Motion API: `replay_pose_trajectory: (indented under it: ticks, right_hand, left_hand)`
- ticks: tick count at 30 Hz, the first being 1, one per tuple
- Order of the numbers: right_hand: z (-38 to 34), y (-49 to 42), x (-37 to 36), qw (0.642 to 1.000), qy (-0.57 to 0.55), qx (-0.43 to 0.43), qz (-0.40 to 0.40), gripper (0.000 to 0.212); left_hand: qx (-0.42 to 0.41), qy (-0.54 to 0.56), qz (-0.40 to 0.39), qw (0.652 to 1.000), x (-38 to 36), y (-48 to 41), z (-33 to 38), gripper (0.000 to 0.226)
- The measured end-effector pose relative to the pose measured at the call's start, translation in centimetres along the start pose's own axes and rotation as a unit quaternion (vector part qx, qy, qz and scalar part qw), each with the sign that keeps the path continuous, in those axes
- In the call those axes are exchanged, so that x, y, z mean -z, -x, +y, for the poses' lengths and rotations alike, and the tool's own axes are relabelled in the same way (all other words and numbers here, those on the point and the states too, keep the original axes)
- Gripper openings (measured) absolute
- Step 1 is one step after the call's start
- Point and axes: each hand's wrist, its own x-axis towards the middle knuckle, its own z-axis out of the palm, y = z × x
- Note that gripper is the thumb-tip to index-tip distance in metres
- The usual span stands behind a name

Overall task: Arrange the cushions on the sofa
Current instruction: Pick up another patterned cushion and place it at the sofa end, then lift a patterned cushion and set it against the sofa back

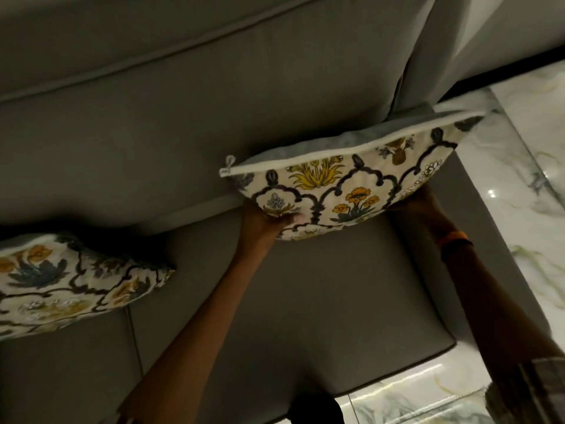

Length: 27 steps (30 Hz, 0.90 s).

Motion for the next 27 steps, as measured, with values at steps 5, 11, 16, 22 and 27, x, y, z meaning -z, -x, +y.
replay_pose_trajectory:
  ticks: [5,11,16,22,27]
  right_hand:
    - [2.4,2.2,-3.6,0.994,-0.085,-0.03,0.068,0.079]
    - [8.5,12.6,-14.9,0.982,0.035,-0.165,0.088,0.075]
    - [9.5,23.9,-28.7,0.95,0.282,-0.105,-0.089,0.081]
    - [3.2,34.2,-45.7,0.943,0.318,-0.055,-0.083,0.08]
    - [-1.1,39.0,-55.2,0.943,0.308,-0.044,-0.121,0.08]
  left_hand:
    - [-0.029,-0.064,0.026,0.997,-0.2,-0.7,-2.7,0.09]
    - [0.073,-0.184,0.016,0.98,5.2,5.9,-9.3,0.087]
    - [0.053,-0.396,-0.092,0.912,16.7,15.6,-17.7,0.077]
    - [0.02,-0.514,-0.094,0.853,36.2,26.9,-25.8,0.073]
    - [0.029,-0.55,-0.086,0.83,51.5,34.4,-29.5,0.067]
